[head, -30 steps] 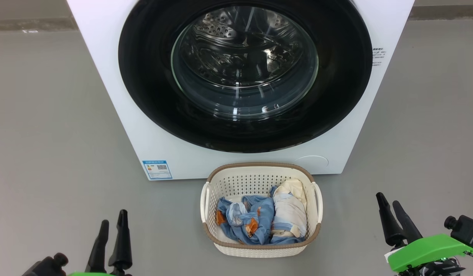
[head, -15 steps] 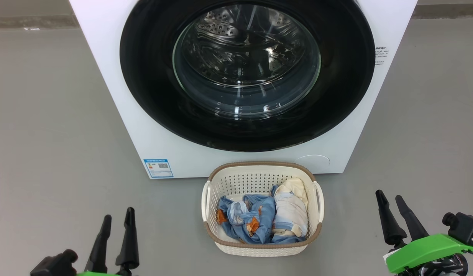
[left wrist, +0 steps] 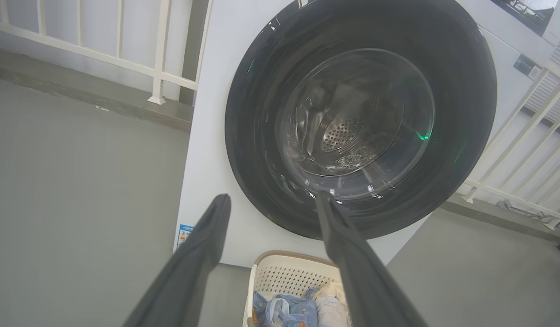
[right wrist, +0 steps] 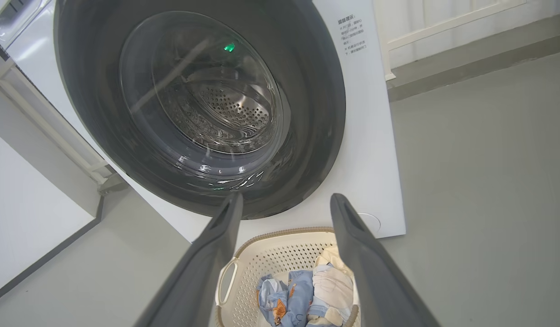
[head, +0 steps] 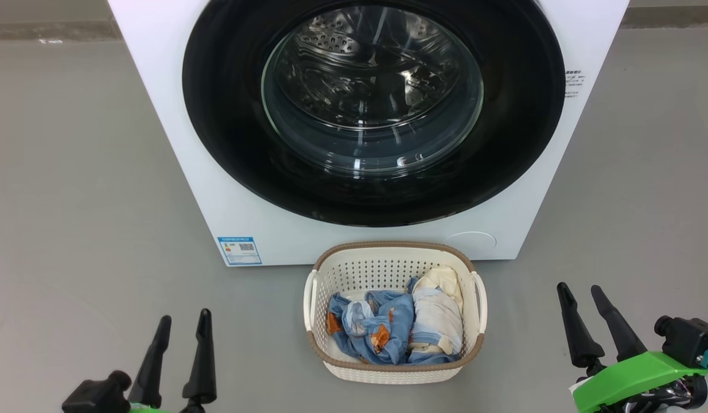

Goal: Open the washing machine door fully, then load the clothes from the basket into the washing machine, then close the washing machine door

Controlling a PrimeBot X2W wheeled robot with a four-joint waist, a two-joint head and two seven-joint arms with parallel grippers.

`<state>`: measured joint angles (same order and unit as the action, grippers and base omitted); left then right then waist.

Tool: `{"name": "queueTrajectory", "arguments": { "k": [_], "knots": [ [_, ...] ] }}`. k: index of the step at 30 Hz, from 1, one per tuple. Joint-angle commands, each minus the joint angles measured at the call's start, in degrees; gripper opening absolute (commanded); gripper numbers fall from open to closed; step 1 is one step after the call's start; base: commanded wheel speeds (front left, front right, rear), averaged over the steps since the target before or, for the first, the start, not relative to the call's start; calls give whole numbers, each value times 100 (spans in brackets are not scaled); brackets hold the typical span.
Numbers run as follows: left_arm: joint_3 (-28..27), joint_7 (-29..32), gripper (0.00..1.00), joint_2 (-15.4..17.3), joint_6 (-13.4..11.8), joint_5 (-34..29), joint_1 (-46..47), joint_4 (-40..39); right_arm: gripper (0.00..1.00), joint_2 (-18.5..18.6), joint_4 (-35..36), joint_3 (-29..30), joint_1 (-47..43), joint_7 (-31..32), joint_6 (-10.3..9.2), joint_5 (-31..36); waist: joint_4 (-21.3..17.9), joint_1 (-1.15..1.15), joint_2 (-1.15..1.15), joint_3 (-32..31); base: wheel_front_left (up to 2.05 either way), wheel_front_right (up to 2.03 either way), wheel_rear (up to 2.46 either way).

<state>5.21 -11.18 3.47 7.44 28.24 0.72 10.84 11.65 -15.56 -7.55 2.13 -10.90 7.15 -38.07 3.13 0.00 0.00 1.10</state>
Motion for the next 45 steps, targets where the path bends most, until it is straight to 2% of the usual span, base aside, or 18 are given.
{"name": "queueTrajectory", "arguments": {
  "k": [1, 19, 32, 45],
  "knots": [
    [-125, -89, 100, 80, 4, -221, 67, -208, 100, 152, 162, -142, 185, -109, 29, 193, 6, 0, 0, -6, 0, 0, 0],
    [-148, -382, 100, 84, 4, -1325, 32, -187, 100, 276, 162, -223, 145, -409, 34, 1143, 16, 0, 0, -28, 0, 0, 0],
    [-308, -382, 100, 35, 4, -1194, 68, 52, 100, 124, 90, 139, -21, -409, 34, 1431, -27, 0, 0, -34, 0, 0, 0],
    [-600, -382, 100, -9, 4, -1320, 164, 234, 100, 15, 80, 198, 0, -409, 34, 1515, -104, 0, 0, -18, 8, 8, -15]
  ]
}}
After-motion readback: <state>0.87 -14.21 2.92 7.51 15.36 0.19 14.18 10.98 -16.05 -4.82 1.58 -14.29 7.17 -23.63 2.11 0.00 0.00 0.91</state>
